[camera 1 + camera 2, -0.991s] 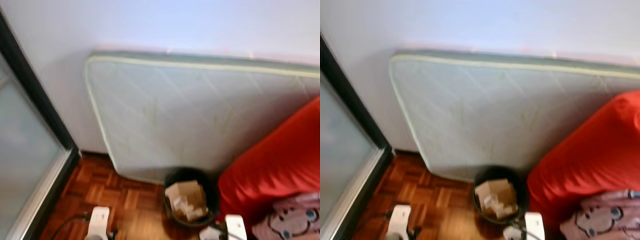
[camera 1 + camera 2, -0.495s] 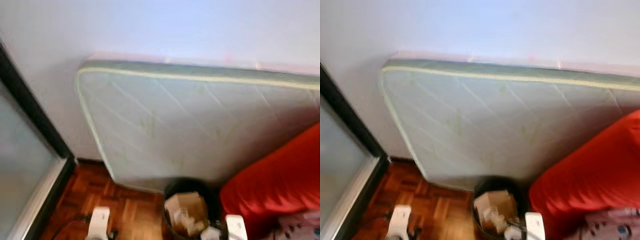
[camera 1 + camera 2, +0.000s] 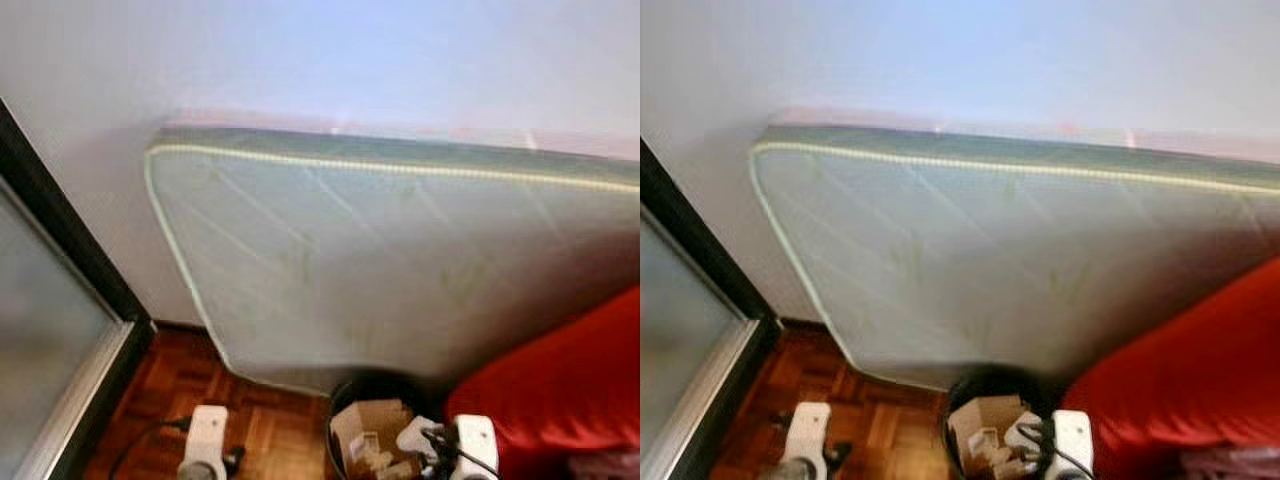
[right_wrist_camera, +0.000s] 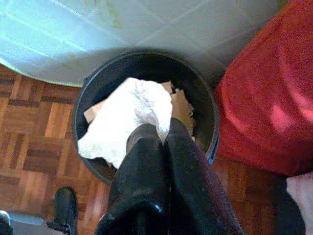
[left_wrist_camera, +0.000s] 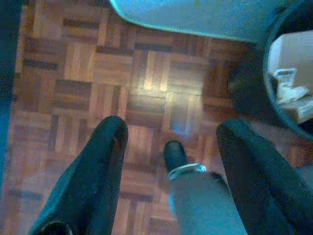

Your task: Clean up the room

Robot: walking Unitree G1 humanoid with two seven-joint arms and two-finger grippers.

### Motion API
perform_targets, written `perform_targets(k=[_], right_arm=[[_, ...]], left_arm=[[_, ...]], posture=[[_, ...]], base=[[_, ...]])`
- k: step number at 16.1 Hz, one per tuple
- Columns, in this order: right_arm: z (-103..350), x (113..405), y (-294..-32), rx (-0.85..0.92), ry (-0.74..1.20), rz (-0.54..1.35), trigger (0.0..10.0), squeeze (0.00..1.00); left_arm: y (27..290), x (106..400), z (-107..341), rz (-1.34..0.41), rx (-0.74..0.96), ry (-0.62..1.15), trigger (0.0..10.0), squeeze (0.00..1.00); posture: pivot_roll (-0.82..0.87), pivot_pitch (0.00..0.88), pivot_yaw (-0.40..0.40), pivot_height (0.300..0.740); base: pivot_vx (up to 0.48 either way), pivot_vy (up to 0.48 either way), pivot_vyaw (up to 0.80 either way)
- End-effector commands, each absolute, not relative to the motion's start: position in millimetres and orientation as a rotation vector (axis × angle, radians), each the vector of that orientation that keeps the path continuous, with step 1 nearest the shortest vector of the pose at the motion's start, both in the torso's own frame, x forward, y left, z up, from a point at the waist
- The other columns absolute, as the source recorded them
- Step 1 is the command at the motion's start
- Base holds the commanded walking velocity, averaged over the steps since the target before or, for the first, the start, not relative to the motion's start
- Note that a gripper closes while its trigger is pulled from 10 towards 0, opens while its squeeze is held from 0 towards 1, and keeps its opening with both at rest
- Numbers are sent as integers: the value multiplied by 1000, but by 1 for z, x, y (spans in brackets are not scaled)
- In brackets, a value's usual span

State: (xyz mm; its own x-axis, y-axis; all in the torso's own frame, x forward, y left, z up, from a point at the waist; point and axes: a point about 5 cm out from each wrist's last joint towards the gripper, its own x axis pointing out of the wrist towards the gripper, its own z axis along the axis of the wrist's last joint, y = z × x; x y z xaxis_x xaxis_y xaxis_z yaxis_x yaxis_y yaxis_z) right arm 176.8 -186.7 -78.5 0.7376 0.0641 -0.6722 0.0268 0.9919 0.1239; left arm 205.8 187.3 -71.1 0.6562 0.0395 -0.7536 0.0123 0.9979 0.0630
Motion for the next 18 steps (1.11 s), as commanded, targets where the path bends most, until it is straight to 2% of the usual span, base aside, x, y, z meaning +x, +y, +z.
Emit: perform_targets(k=[1,4,5,6,7,11,14,18], right_arm=[[-78,175,-190,156,717,-6,10000,0],[-74,178,-190,199,649,-14,10000,0],[-63,197,-186,195,582,1,10000,0],[15,300,-161,177,259,78,10000,0],[32,314,-155,173,187,97,10000,0],[47,325,-148,196,115,123,10000,0],[44,323,-151,197,128,112,10000,0],[38,317,-153,204,140,95,10000,0]], left_arm=[[190,201,-73,26,73,863,10000,0],[191,208,-69,36,71,819,10000,0],[191,210,-67,40,68,807,10000,0],[189,220,-61,50,46,751,10000,0],[189,225,-57,52,47,722,10000,0],[190,236,-48,71,50,659,10000,0],[191,262,-24,96,14,482,10000,0],[198,276,-4,135,9,338,10000,0]], posture=[[-69,61,-31,740],[-72,64,-31,740],[-75,68,-31,740],[-74,69,-31,740],[-74,69,-31,740],[-73,72,-33,740],[-70,77,-39,740],[-75,83,-37,740]], base=[[0,0,0],[0,0,0],[0,0,0],[0,0,0],[0,0,0],[0,0,0],[0,0,0],[0,0,0]])
